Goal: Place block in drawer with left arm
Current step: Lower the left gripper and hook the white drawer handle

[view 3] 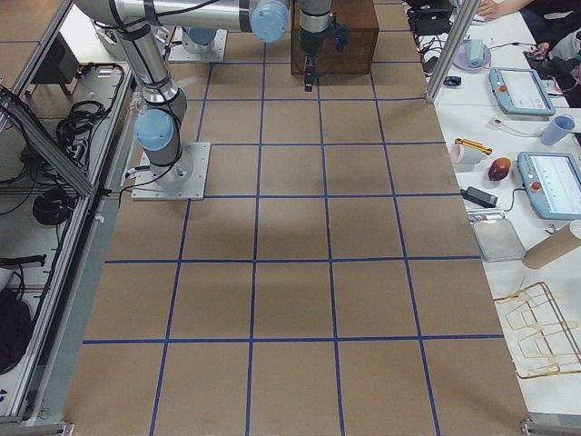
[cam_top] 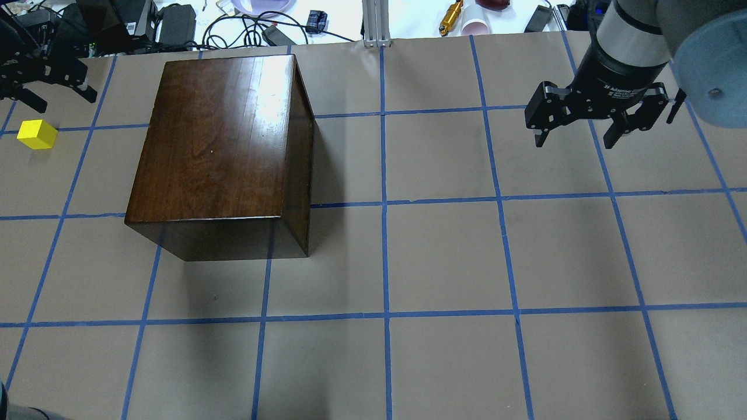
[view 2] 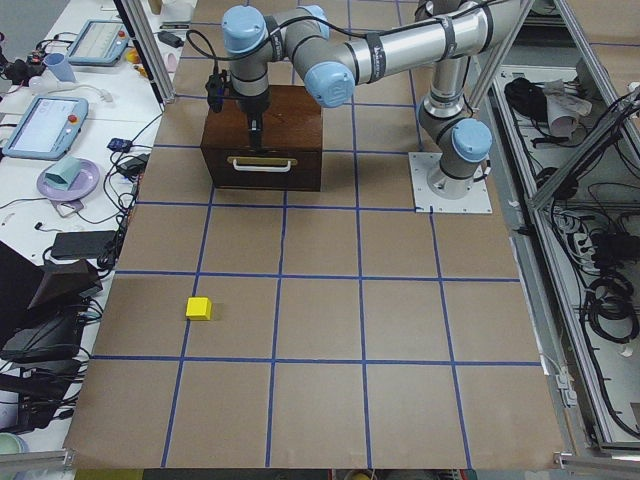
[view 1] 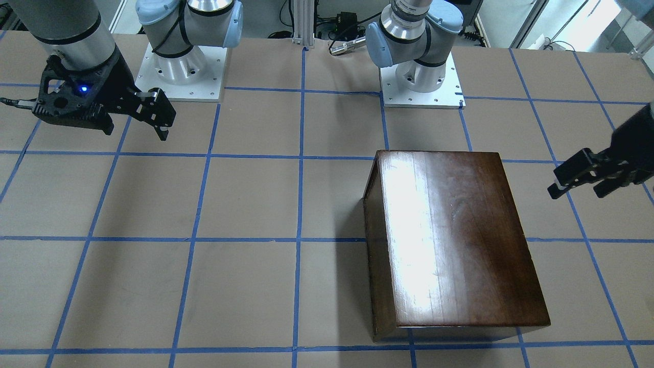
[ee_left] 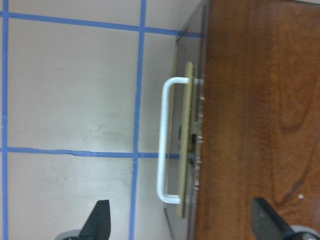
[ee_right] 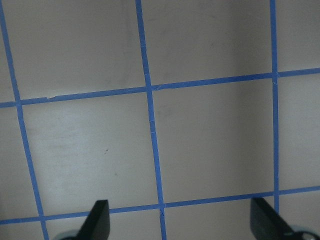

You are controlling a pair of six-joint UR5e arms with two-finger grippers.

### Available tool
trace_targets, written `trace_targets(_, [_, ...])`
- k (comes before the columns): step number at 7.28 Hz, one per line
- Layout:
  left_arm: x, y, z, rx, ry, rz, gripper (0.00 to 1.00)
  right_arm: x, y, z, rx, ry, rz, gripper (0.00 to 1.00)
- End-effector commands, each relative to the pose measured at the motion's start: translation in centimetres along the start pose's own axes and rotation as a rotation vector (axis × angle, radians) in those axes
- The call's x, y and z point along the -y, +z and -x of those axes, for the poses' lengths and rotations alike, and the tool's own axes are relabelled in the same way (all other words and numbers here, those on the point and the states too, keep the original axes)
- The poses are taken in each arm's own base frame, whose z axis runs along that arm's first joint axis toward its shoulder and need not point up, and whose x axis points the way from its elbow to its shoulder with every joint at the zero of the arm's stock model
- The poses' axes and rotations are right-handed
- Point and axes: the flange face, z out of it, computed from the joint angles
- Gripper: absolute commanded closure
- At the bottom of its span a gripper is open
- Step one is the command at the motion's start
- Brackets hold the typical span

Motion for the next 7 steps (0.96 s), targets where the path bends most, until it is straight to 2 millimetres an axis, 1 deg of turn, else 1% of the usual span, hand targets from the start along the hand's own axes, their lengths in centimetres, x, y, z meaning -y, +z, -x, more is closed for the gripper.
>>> trace_targets(1, [2.0,4.5,2.7,-0.096,0.055,0.013,0.00,0.0,0.0,0.0,0.000,0.000,0.000,0.00])
trace_targets(3, [3.1,8.5,3.7,-0.142,0.082,0.049,0.00,0.0,0.0,0.0,0.000,0.000,0.000,0.00])
trace_targets(4, [3.4,10.3,3.8,-0.184,0.096,0.059,0.00,0.0,0.0,0.0,0.000,0.000,0.000,0.00])
trace_targets(6, [2.8,13.3,4.0,-0.216,0.112,0.102,0.00,0.0,0.0,0.0,0.000,0.000,0.000,0.00])
trace_targets(7, [2.6,14.4,3.9,-0.225,0.109,0.100,0.00,0.0,0.0,0.0,0.000,0.000,0.000,0.00])
